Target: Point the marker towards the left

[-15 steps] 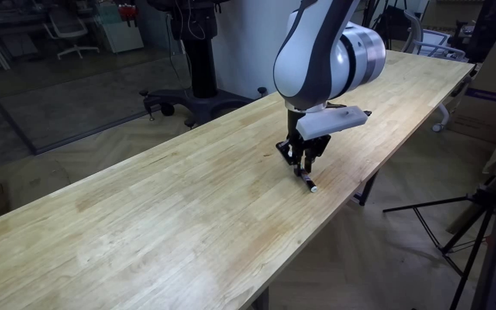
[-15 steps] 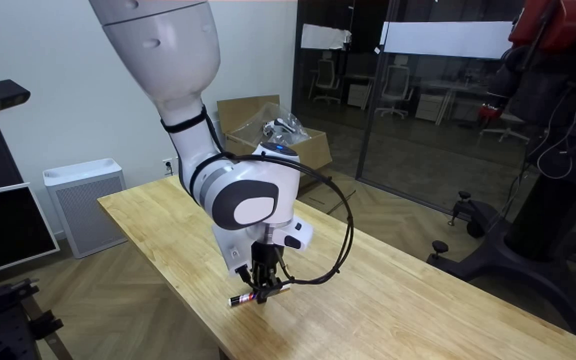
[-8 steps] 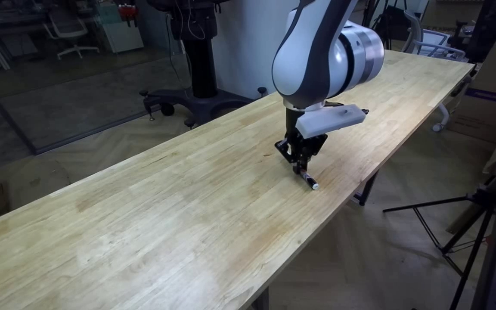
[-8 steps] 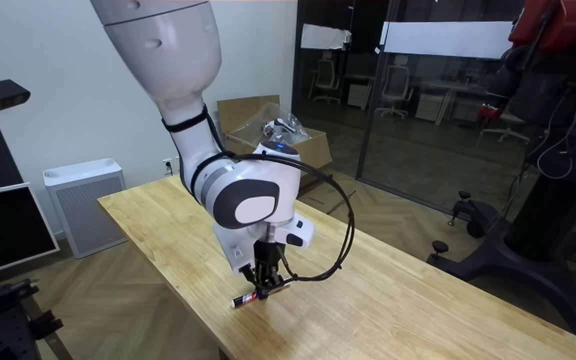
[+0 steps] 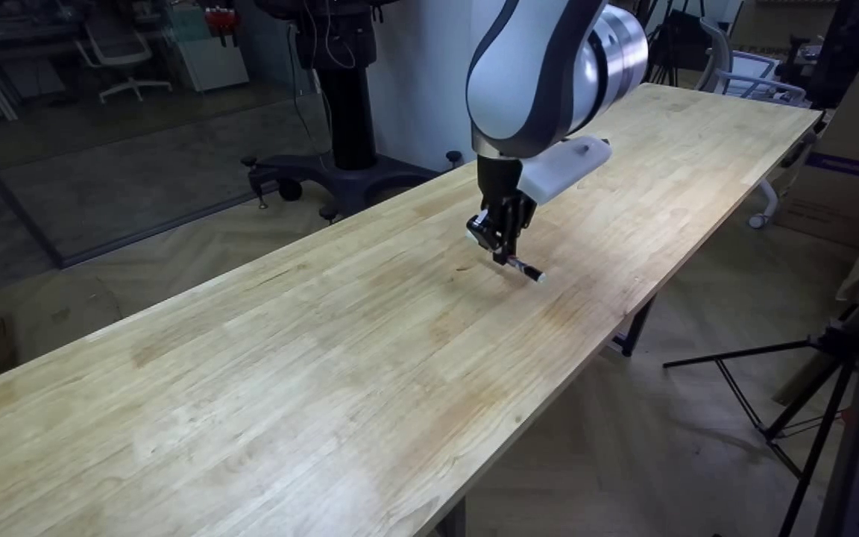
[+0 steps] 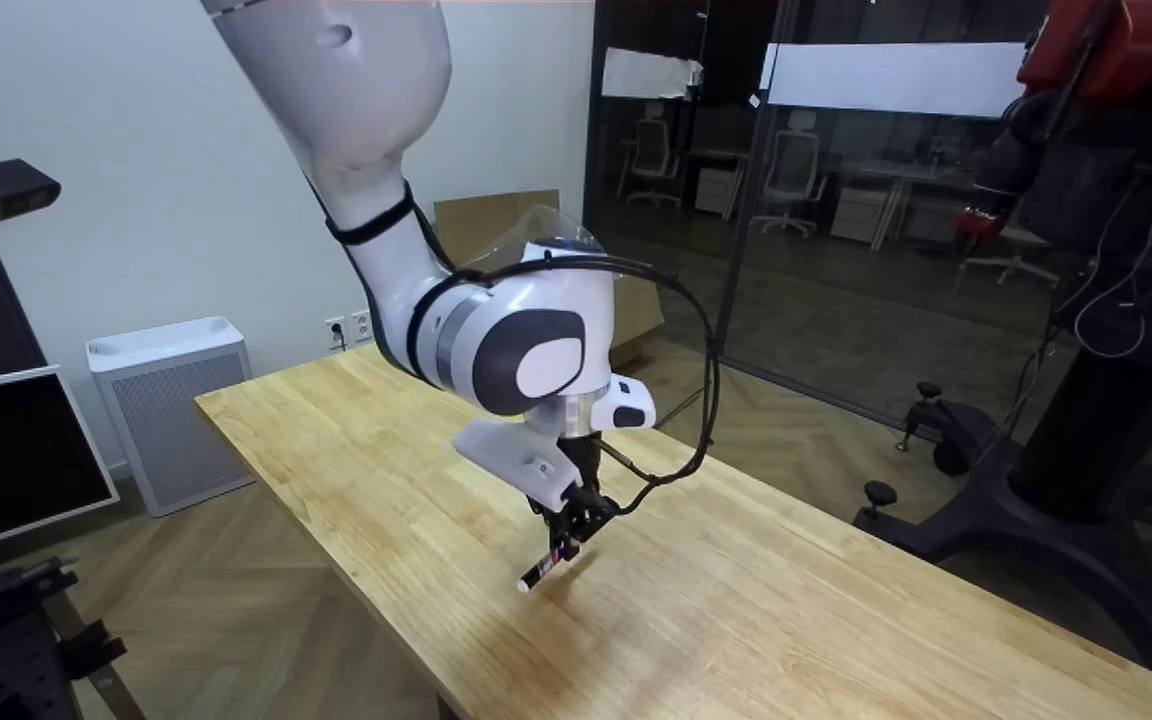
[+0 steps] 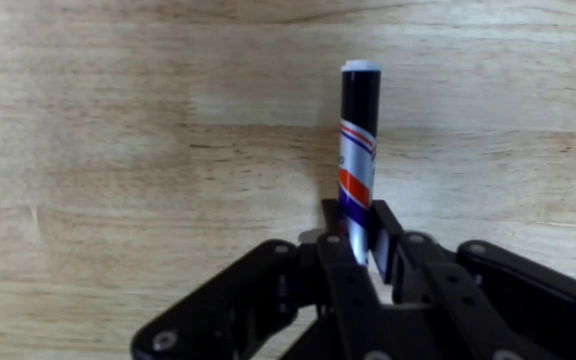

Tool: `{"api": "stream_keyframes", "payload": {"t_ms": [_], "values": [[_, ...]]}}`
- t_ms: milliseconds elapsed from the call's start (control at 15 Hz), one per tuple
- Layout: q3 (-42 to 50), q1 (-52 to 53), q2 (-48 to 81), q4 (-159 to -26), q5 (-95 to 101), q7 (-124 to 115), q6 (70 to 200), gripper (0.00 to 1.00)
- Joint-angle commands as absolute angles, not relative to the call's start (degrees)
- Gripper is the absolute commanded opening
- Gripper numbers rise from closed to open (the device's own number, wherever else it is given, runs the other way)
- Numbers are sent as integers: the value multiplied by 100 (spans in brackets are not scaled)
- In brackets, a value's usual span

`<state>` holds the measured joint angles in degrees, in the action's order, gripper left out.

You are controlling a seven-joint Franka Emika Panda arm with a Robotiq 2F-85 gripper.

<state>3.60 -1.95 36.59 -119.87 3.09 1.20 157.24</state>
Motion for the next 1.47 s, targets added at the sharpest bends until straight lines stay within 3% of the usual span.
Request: {"api": "stream_keyframes", "payload": {"t_ms": [0,467,1400], "values": [[319,-188,3671,-11544,767,797,15075,4],[130,-317,3847,-10987,1575,2375,14293,4],[-359,-1300,4242,-11185,2207,6005,15849,4]]}}
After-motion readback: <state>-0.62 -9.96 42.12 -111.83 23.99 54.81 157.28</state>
